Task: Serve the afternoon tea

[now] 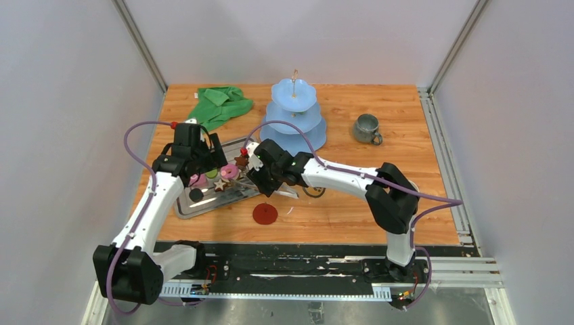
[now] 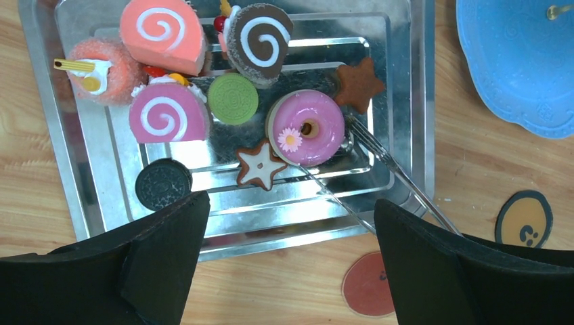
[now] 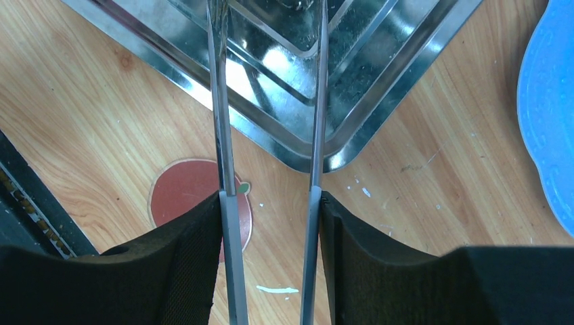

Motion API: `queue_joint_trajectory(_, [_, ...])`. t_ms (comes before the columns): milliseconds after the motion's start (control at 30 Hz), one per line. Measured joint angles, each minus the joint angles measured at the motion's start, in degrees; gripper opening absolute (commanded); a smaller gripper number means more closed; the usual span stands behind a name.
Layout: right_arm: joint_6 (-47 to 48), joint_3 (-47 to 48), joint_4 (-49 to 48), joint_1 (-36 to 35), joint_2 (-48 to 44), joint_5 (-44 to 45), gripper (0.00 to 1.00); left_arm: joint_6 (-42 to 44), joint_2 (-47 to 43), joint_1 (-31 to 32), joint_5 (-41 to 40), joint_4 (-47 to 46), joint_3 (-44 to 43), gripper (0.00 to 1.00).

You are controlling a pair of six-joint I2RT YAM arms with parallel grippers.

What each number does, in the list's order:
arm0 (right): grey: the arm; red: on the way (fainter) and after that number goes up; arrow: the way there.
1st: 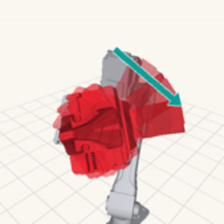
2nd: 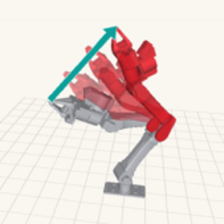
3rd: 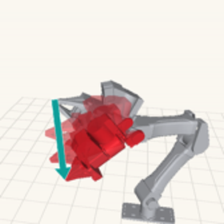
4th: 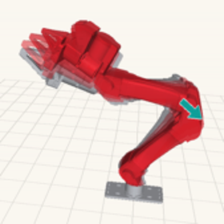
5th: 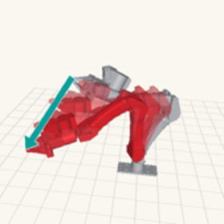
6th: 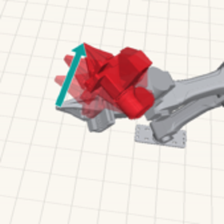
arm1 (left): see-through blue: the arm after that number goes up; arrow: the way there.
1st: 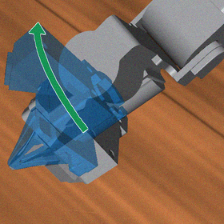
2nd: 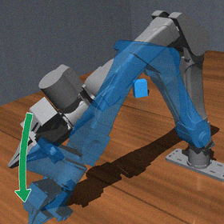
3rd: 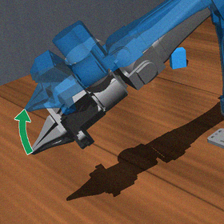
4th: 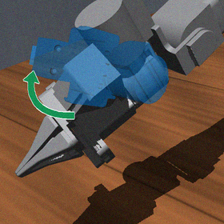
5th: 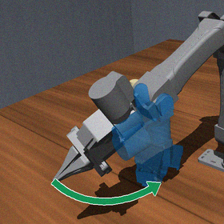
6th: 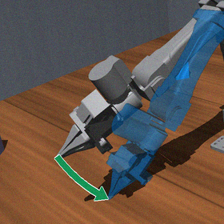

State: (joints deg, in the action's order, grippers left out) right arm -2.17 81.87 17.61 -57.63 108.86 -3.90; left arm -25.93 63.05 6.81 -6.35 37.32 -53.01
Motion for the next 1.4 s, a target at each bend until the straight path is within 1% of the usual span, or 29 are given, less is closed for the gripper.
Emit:
queue_joint_trajectory(133, [0.1,1.3,-0.3,0.0,1.4,0.0,0.50,0.0,-0.3,0.0,0.0,0.0,0.0,0.96])
queue_joint_trajectory(300, [0.2,1.8,-0.6,0.0,2.3,0.0,0.37,0.0,-0.4,0.0,0.0,0.0,0.0,0.96])
queue_joint_trajectory(433, [0.3,1.8,-0.7,0.0,2.3,0.1,0.23,0.1,-0.5,0.0,0.0,0.0,0.0,0.96])
queue_joint_trajectory(467, [0.3,1.7,-0.7,0.0,2.3,0.1,0.17,0.1,-0.5,0.0,0.0,0.0,0.0,0.96])
queue_joint_trajectory(500, [0.3,1.7,-0.7,0.0,2.2,0.1,0.13,0.1,-0.5,0.0,0.0,0.0,0.0,0.96])
queue_joint_trajectory(533, [0.3,1.7,-0.7,0.0,2.2,0.1,0.06,0.1,-0.6,0.0,0.0,0.0,0.0,0.96])
queue_joint_trajectory(567, [0.3,1.7,-0.7,0.0,2.2,0.1,0.02,0.1,-0.6,0.0,0.0,0.0,0.0,0.96])
queue_joint_trajectory(767, [0.3,0.0,-0.7,0.0,0.2,0.3,0.01,0.2,-0.7,0.0,0.0,0.0,0.0,0.96])
queue_joint_trajectory(933, [0.3,-2.0,-0.6,0.0,-3.3,0.8,0.01,0.5,-0.7,0.0,0.0,0.0,0.0,0.96])
queue_joint_trajectory(1200, [0.3,-8.4,-0.3,0.0,-13.1,2.0,0.01,1.2,-1.3,-0.6,-0.3,0.7,-2.6,0.96])
queue_joint_trajectory(1400, [-0.6,-13.6,1.9,0.5,-21.7,3.5,0.01,2.0,-2.4,-1.1,-0.8,1.6,-5.8,0.96])
